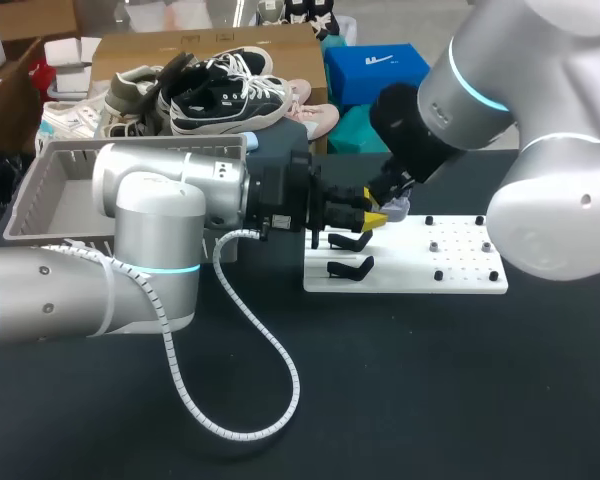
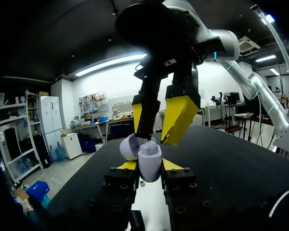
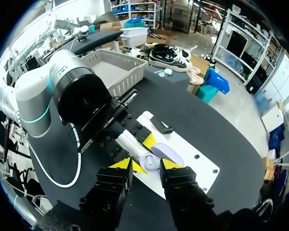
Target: Pick up each earbud case from the left stands, insert the matching earbuds, close the lid, and place the case in the box.
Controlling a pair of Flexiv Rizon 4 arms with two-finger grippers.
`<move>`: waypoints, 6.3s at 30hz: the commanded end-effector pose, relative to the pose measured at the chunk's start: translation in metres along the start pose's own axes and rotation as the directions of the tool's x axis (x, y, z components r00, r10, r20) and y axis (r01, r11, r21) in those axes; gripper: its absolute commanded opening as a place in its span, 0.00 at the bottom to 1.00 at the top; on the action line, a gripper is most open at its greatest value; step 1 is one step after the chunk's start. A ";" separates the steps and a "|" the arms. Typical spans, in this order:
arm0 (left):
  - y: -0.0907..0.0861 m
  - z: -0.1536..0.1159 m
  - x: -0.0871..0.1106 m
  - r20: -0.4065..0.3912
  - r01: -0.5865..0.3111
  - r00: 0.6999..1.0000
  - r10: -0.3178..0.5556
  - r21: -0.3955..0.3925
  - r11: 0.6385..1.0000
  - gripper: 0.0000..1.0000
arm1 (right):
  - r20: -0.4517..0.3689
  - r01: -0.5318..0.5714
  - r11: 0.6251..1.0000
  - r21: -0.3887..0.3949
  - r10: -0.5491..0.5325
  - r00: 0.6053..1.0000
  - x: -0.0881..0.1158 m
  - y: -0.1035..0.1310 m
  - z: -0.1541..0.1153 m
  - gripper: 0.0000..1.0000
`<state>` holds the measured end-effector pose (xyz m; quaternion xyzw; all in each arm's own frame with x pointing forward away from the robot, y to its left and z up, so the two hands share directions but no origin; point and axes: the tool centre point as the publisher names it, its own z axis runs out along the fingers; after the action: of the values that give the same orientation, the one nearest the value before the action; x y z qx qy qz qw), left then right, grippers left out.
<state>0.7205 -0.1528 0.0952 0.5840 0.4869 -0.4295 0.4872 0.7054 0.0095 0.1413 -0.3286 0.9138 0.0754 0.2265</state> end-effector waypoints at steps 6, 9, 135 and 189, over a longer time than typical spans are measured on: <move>0.001 0.000 0.000 0.002 -0.001 1.000 0.001 0.001 1.000 0.00 | 0.037 -0.012 1.000 0.015 0.012 0.999 -0.001 -0.001 -0.012 0.36; 0.001 0.000 0.000 0.002 -0.001 1.000 0.001 0.001 1.000 0.00 | 0.080 -0.040 0.999 0.024 0.037 0.996 -0.010 -0.006 -0.020 0.36; 0.076 -0.187 -0.007 -0.308 -0.029 0.938 -0.157 -0.522 0.852 0.00 | 0.117 -0.262 0.964 0.055 0.254 0.960 0.034 -0.040 -0.024 0.31; 0.064 -0.250 0.034 -0.183 0.155 0.931 -0.316 -0.586 0.796 1.00 | 0.133 -0.338 0.940 0.037 0.331 0.934 0.050 -0.058 -0.021 0.30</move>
<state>0.8102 0.0926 0.1044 0.4086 0.7430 -0.2295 0.4778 0.7098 -0.0624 0.1364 -0.1594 0.9457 0.1052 0.2629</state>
